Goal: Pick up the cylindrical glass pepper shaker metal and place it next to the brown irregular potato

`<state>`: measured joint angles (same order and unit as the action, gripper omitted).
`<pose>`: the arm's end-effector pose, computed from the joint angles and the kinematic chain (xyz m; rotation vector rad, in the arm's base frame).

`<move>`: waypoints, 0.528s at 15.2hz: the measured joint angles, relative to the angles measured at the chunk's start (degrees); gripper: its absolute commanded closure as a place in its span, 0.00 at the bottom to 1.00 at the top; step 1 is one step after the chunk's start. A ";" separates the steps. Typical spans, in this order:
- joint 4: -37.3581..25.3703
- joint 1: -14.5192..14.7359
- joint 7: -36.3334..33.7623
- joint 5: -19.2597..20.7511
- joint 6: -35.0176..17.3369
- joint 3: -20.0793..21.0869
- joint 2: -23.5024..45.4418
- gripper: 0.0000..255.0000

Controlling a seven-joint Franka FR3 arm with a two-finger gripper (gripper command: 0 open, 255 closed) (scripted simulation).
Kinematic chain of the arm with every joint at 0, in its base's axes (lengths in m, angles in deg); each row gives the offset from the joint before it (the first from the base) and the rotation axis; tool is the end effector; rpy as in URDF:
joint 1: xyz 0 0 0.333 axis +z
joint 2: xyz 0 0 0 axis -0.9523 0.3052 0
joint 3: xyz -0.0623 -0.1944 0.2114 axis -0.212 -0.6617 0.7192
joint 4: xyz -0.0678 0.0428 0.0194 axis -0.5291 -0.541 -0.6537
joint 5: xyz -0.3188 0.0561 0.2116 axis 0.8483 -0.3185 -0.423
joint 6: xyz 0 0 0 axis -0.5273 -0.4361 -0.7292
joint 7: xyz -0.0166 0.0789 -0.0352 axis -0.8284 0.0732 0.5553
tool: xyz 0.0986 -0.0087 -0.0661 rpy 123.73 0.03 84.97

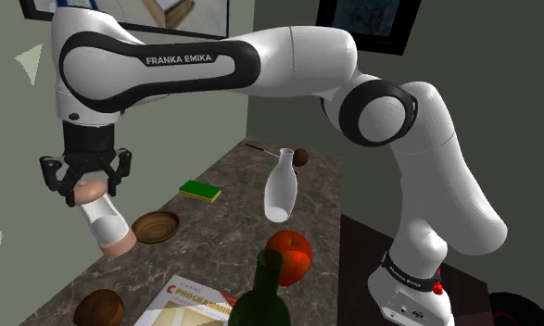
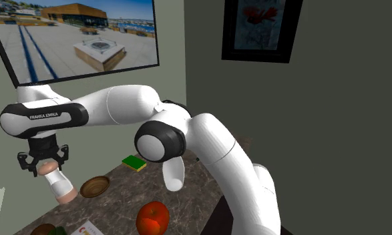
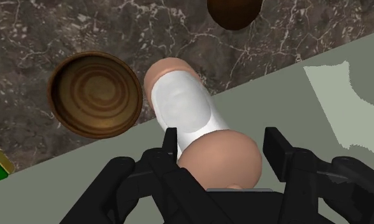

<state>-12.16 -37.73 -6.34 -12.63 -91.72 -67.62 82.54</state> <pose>0.5887 0.4428 0.4177 -2.9724 -0.0024 -0.0522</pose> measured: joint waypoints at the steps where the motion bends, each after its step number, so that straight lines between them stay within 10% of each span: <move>1: 0.50 -0.07 0.15 -0.03 -0.65 -0.01 0.16 1.00; 8: 5.46 -0.12 0.66 -0.19 -5.44 0.01 0.02 1.00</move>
<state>-6.70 -37.86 -5.68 -12.83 -97.16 -67.61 82.56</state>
